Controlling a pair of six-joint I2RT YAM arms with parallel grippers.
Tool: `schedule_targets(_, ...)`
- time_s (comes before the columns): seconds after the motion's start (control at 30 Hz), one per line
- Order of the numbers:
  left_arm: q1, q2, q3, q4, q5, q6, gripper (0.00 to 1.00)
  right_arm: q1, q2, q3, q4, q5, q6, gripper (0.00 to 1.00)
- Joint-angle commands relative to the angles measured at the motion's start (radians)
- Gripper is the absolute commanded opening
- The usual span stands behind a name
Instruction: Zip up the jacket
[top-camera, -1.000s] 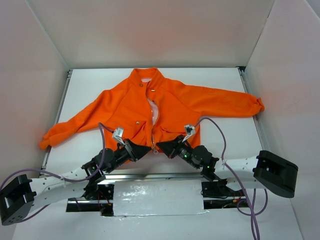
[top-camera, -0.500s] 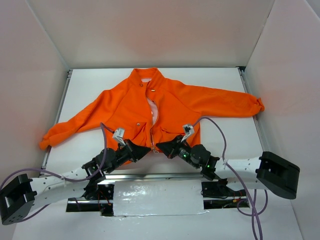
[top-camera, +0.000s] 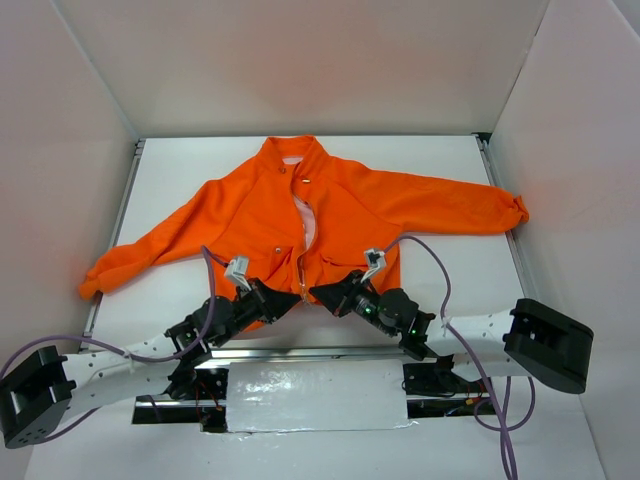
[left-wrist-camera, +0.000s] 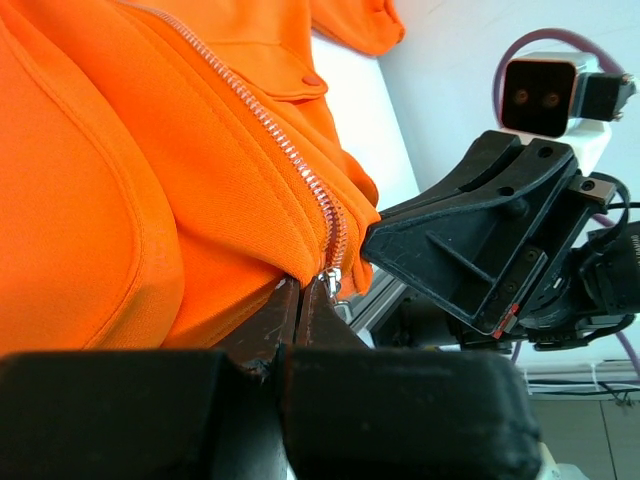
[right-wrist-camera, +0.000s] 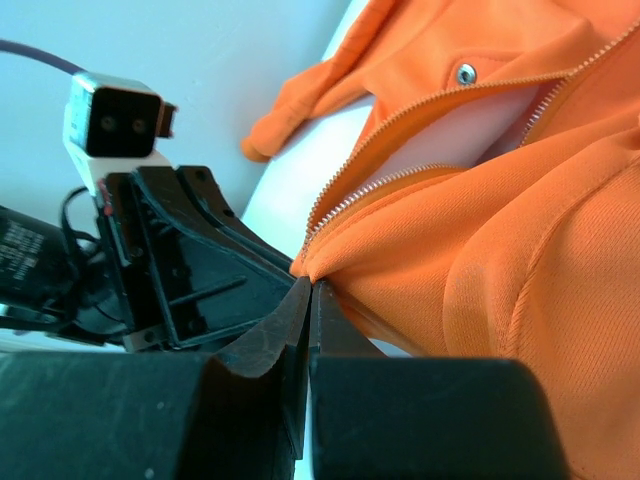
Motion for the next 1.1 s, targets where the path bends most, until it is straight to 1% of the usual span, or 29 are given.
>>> schedule_targets(0.0,-0.005,-0.008,-0.003,0.147,0.042,-0.019,0.0,0.007,-0.009,0.025,0.134,0.0,0.03,0.0)
schedule_targets(0.17,-0.005,-0.013,-0.038,0.237,0.059,-0.048,0.0,0.008,-0.016,0.002,0.162,0.041,0.032,0.0)
schedule_targets(0.5,-0.006,-0.045,-0.064,0.27,0.068,-0.077,0.0,0.007,-0.035,-0.024,0.19,0.127,0.024,0.0)
schedule_targets(0.6,-0.005,-0.045,-0.064,0.264,0.066,-0.08,0.0,0.008,-0.019,-0.033,0.228,0.125,0.039,0.0)
schedule_targets(0.9,-0.006,0.006,-0.064,0.313,0.076,-0.083,0.0,0.008,0.054,-0.012,0.339,0.098,0.065,0.0)
schedule_targets(1.07,-0.005,-0.016,-0.049,0.273,0.065,-0.066,0.0,0.007,0.096,-0.015,0.41,0.083,0.084,0.0)
